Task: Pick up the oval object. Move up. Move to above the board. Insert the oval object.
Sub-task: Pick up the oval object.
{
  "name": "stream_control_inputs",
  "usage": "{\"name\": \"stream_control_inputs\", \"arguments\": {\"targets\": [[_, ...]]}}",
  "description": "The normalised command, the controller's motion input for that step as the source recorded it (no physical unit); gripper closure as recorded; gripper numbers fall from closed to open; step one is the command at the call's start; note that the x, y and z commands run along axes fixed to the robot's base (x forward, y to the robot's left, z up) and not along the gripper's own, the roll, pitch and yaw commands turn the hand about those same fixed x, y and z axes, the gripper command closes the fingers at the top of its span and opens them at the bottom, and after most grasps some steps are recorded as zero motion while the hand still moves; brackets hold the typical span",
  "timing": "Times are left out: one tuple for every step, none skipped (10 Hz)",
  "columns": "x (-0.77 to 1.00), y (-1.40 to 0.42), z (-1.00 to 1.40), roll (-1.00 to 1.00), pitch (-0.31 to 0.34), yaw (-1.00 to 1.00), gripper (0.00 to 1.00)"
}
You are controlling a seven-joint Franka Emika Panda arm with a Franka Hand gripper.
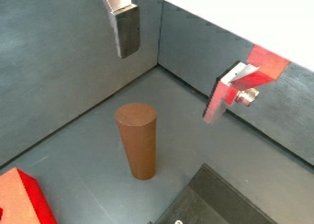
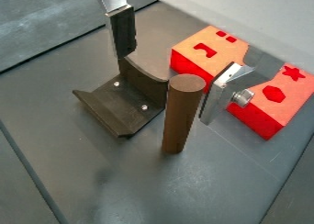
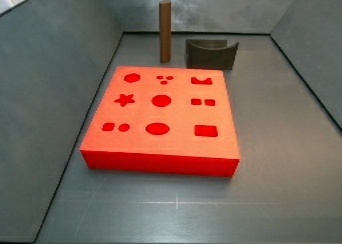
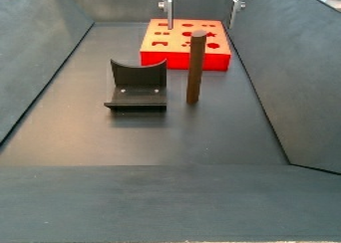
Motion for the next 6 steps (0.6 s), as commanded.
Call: {"name": "stream_control_inputs", "arguments": {"targets": [[-0.08, 0.00, 0.00, 0.00, -0.003, 0.00, 0.00], [-0.09, -0.28, 0.00, 0.02, 0.014, -0.06, 0.00], [0.00, -0.13, -0.17, 0.00, 0.000, -0.99, 0.00], [0.00, -0.11, -0.19, 0.00, 0.000, -1.00, 0.00], [0.00, -0.10, -0.20, 0.00, 0.000, -1.00, 0.00], [0.00, -0.10, -0.21, 0.00, 0.000, -1.00, 0.00]]}}
